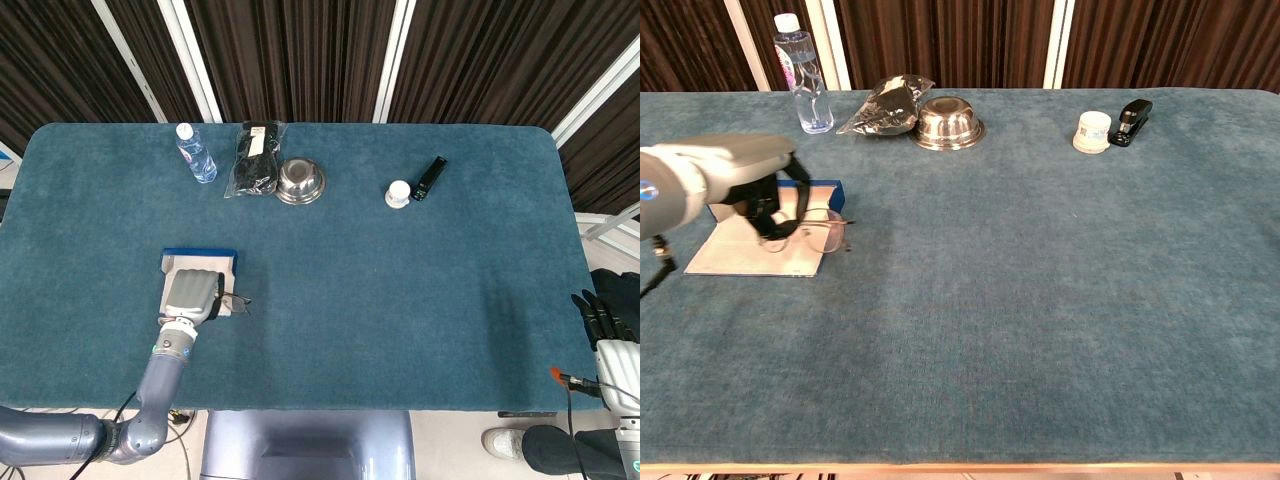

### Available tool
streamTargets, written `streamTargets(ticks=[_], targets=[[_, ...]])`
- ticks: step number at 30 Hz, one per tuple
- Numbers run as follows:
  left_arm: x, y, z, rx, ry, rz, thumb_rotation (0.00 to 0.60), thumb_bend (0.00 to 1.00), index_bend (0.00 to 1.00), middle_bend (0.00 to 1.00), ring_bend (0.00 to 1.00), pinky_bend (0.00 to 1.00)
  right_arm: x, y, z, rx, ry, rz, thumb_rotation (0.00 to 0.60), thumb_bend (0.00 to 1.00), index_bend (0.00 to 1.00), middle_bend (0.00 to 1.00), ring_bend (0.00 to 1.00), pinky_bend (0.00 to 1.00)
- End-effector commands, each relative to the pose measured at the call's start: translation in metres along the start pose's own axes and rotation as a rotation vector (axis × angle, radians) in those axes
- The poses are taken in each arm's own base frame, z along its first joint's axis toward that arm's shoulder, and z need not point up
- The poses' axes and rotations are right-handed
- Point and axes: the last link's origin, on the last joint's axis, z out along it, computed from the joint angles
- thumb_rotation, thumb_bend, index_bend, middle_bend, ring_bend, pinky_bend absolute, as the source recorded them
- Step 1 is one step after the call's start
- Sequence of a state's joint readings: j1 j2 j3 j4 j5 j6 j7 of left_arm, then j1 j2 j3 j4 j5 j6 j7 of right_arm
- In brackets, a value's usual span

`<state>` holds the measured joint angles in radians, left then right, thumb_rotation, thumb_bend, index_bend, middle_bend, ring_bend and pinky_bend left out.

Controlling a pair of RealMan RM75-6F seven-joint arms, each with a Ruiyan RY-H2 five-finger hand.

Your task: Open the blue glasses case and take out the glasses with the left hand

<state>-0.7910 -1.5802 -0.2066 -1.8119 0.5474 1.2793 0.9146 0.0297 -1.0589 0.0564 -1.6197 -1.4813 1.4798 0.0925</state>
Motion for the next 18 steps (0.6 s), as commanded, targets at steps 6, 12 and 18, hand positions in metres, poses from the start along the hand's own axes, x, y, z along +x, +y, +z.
streamTargets(ticks=[6, 12, 18], targets=[[0.008, 0.044, 0.003, -0.065, 0.007, -0.002, 0.6, 0.43, 0.57, 1.0, 1.0, 1.0, 0.0, 0.0, 0.0, -0.001, -0.003, 0.003, 0.6, 0.16, 0.0, 0.0, 0.0, 0.21], [0.005, 0.071, 0.003, -0.094, -0.003, 0.008, 0.6, 0.43, 0.57, 1.0, 1.0, 1.0, 0.0, 0.0, 0.0, 0.0, -0.005, 0.006, 0.6, 0.16, 0.0, 0.0, 0.0, 0.21], [-0.002, 0.088, 0.007, -0.095, -0.017, 0.024, 0.6, 0.43, 0.57, 1.0, 1.0, 1.0, 0.0, 0.0, 0.001, -0.002, -0.004, 0.007, 0.6, 0.16, 0.0, 0.0, 0.0, 0.21]])
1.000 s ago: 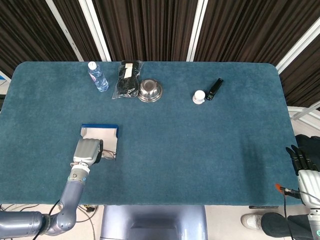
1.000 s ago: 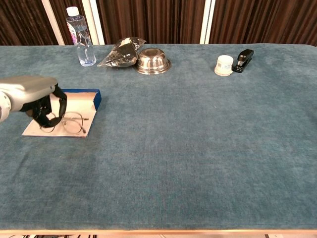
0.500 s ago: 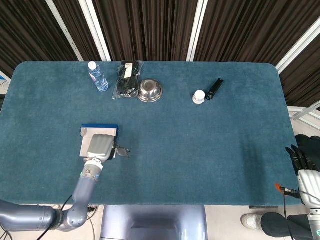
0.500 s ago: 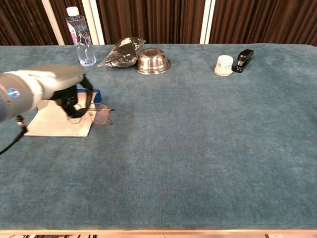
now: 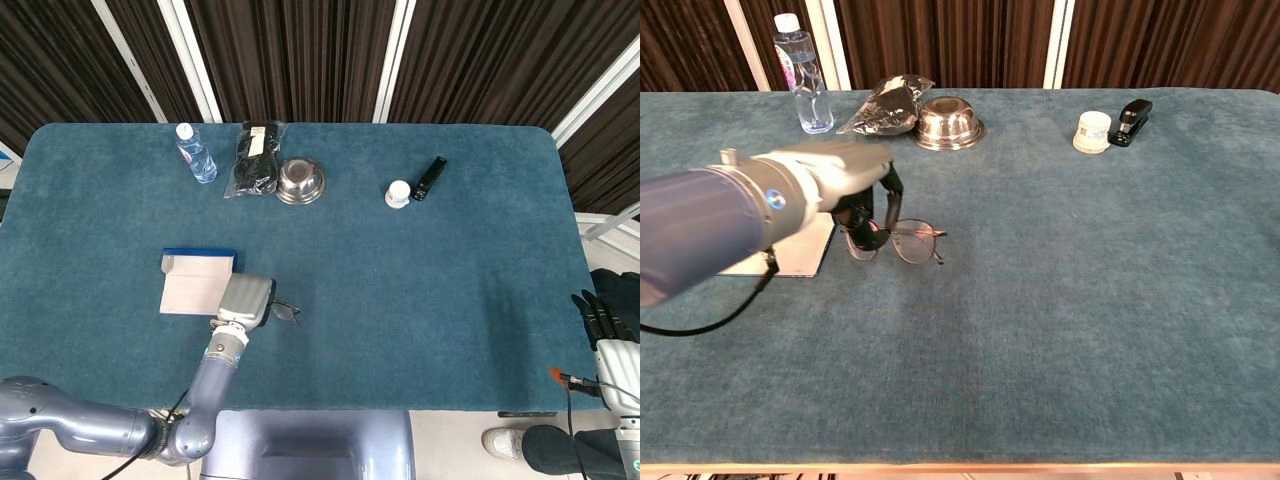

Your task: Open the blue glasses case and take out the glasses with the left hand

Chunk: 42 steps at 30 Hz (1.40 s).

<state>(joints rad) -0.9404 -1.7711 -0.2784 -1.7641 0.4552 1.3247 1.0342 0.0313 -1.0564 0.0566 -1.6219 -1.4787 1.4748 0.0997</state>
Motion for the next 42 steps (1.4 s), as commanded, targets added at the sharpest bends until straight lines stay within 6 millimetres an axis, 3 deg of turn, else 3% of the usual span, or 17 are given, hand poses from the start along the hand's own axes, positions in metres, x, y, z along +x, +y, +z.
streamTargets(ticks=[1, 9, 17, 27, 30, 34, 39, 42], targets=[[-0.003, 0.007, 0.004, 0.007, -0.006, 0.01, 0.6, 0.43, 0.57, 1.0, 1.0, 1.0, 0.0, 0.0, 0.0, -0.001, -0.001, 0.0, 0.6, 0.16, 0.0, 0.0, 0.0, 0.21], [-0.011, 0.013, 0.009, 0.025, -0.03, 0.027, 0.6, 0.39, 0.54, 1.0, 1.0, 1.0, 0.0, 0.0, 0.0, -0.002, -0.002, 0.002, 0.6, 0.16, 0.0, 0.0, 0.0, 0.21], [-0.01, 0.016, 0.01, 0.017, -0.019, 0.006, 0.6, 0.22, 0.49, 1.0, 1.0, 1.0, 0.0, 0.0, 0.0, -0.002, -0.002, 0.0, 0.6, 0.16, 0.0, 0.0, 0.0, 0.21], [-0.002, 0.003, 0.004, 0.004, 0.025, -0.051, 0.6, 0.21, 0.45, 1.0, 0.96, 0.97, 0.0, 0.001, 0.0, -0.002, -0.001, 0.001, 0.6, 0.16, 0.0, 0.0, 0.0, 0.21], [0.006, -0.012, -0.007, -0.018, 0.079, -0.081, 0.6, 0.21, 0.44, 0.98, 0.88, 0.9, 0.0, 0.001, 0.0, -0.003, -0.001, 0.0, 0.6, 0.16, 0.0, 0.0, 0.0, 0.21], [0.01, -0.043, -0.029, -0.018, 0.141, -0.097, 0.6, 0.22, 0.42, 0.77, 0.71, 0.74, 0.0, 0.001, 0.0, -0.001, 0.0, -0.003, 0.6, 0.16, 0.0, 0.0, 0.0, 0.21], [0.008, -0.098, -0.065, 0.003, 0.215, -0.095, 0.6, 0.21, 0.41, 0.63, 0.61, 0.63, 0.0, 0.0, 0.0, 0.005, 0.008, -0.008, 0.6, 0.16, 0.0, 0.0, 0.0, 0.21], [0.005, -0.135, -0.091, 0.004, 0.309, -0.078, 0.6, 0.21, 0.35, 0.45, 0.45, 0.52, 0.0, -0.001, -0.001, 0.007, 0.011, -0.014, 0.6, 0.16, 0.0, 0.0, 0.0, 0.21]])
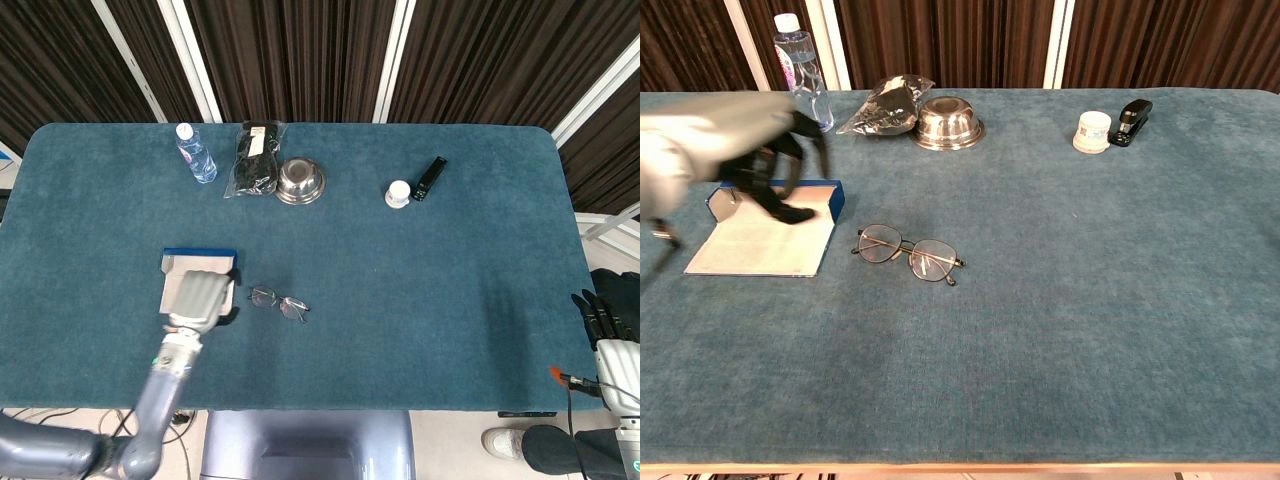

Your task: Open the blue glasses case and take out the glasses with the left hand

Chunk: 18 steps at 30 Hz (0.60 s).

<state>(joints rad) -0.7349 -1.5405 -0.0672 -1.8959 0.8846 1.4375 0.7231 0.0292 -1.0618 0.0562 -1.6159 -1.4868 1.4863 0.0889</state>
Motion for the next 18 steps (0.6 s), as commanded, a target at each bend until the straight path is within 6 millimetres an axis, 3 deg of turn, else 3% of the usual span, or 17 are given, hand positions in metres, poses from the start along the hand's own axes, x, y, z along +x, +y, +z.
streamTargets(ticks=[1, 4, 7, 14, 18], targets=[[0.008, -0.063, -0.05, 0.02, 0.109, 0.003, 0.6, 0.21, 0.28, 0.37, 0.36, 0.46, 0.0, 0.0, 0.0, -0.001, 0.003, -0.002, 0.6, 0.16, 0.0, 0.0, 0.0, 0.21], [0.009, -0.09, -0.074, 0.026, 0.143, -0.001, 0.6, 0.19, 0.07, 0.15, 0.17, 0.31, 0.0, 0.0, 0.0, 0.0, 0.006, -0.006, 0.6, 0.16, 0.0, 0.0, 0.0, 0.21], [0.01, -0.114, -0.096, 0.047, 0.158, 0.028, 0.6, 0.15, 0.01, 0.02, 0.05, 0.17, 0.0, 0.0, 0.0, 0.002, 0.01, -0.013, 0.6, 0.16, 0.0, 0.0, 0.0, 0.21], [0.004, -0.157, -0.141, 0.094, 0.147, 0.147, 0.6, 0.1, 0.0, 0.0, 0.0, 0.06, 0.0, -0.001, 0.0, 0.008, 0.026, -0.024, 0.6, 0.16, 0.0, 0.0, 0.0, 0.21], [0.0, -0.163, -0.146, 0.107, 0.135, 0.147, 0.6, 0.1, 0.0, 0.0, 0.0, 0.05, -0.001, -0.001, 0.0, 0.009, 0.028, -0.032, 0.6, 0.16, 0.0, 0.0, 0.0, 0.21]])
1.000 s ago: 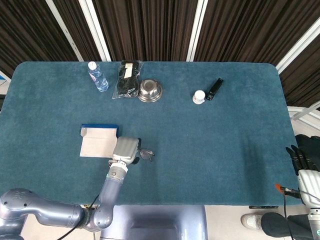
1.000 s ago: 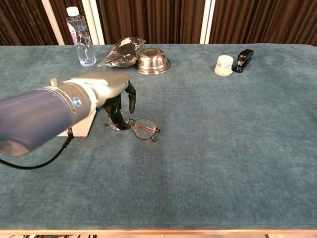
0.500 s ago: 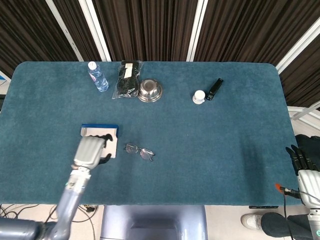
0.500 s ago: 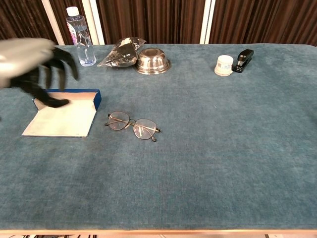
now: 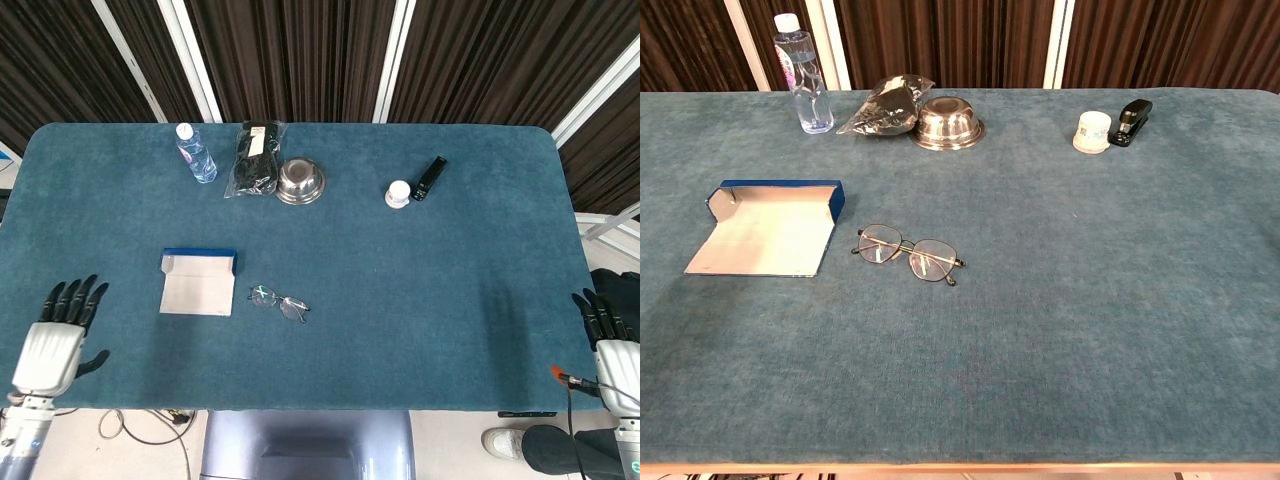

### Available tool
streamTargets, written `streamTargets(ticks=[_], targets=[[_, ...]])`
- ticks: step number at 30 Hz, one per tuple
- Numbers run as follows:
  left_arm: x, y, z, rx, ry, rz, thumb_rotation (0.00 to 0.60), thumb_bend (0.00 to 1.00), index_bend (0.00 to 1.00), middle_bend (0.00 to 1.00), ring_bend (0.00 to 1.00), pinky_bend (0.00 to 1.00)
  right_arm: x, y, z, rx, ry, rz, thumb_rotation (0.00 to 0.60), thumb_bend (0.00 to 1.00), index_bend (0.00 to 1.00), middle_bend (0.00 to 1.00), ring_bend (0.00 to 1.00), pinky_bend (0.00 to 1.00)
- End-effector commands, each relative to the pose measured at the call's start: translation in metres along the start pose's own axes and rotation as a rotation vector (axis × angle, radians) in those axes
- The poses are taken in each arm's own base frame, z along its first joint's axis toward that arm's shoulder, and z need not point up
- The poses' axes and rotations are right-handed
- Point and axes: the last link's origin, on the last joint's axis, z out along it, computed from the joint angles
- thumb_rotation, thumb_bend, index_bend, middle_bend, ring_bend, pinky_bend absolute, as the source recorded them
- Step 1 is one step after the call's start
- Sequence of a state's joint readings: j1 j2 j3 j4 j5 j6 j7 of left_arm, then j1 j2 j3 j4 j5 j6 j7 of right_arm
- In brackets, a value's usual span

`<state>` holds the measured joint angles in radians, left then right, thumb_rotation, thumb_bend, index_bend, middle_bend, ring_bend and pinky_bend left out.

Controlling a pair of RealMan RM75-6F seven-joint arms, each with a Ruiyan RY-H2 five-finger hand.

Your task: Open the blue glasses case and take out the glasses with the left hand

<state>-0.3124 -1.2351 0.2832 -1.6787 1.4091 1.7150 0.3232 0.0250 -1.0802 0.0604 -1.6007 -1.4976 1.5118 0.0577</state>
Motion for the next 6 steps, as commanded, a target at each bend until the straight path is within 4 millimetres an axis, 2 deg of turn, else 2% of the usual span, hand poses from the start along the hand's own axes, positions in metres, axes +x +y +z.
streamTargets(ticks=[1, 6], targets=[[-0.0022, -0.0028, -0.0008, 0.004, -0.008, -0.006, 0.6, 0.1, 0.0, 0.0, 0.0, 0.04, -0.0008, -0.0004, 0.0002, 0.001, 0.001, -0.005, 0.6, 0.16, 0.0, 0.0, 0.0, 0.21], [-0.0047, -0.0027, 0.0026, 0.012, -0.023, -0.018, 0.6, 0.1, 0.0, 0.0, 0.0, 0.04, -0.0013, -0.0004, 0.0007, -0.001, 0.002, -0.008, 0.6, 0.16, 0.0, 0.0, 0.0, 0.21]])
